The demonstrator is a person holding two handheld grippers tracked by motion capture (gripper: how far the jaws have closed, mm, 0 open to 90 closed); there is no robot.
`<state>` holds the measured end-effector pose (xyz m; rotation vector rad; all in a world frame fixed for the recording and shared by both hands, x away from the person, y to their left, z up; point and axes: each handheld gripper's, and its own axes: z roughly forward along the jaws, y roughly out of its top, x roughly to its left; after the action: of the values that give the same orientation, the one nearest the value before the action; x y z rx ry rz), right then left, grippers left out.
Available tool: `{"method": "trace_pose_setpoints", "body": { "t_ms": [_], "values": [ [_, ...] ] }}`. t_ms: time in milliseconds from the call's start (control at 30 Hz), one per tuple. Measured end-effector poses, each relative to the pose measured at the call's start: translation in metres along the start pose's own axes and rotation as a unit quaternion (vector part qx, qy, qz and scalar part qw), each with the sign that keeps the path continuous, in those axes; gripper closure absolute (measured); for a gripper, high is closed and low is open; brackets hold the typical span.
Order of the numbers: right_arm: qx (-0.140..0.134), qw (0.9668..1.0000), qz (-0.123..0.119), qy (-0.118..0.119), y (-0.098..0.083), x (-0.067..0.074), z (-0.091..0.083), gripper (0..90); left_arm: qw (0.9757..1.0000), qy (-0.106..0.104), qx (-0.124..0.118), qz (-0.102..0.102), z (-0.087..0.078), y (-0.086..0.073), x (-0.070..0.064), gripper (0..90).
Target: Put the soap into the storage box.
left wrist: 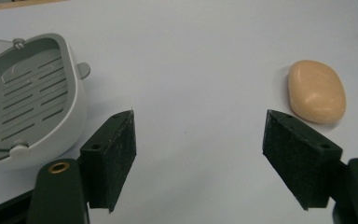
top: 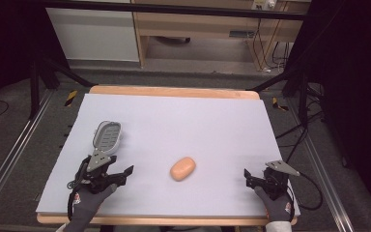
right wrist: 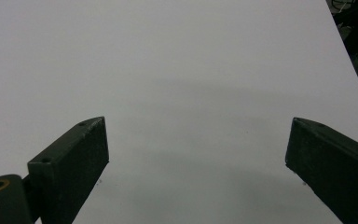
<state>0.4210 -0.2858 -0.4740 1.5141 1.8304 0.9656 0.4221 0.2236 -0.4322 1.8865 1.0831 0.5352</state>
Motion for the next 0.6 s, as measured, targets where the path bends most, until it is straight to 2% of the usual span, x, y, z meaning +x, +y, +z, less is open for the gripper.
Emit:
{"method": "trace_pose_setpoints", "body": {
  "t_ms": [167, 600],
  "values": [
    [0.001, 1.0, 0.0, 0.001, 0.0, 0.0, 0.0, 6.1, 1.0, -0.005, -0.001, 0.007, 0.004, 0.009, -0.004, 24.8],
    [0.002, 1.0, -0.002, 0.006, 0.001, 0.002, 0.002, 6.1, 0.9991, -0.031, -0.007, 0.026, 0.02, 0.039, -0.031, 24.5]
  ]
}}
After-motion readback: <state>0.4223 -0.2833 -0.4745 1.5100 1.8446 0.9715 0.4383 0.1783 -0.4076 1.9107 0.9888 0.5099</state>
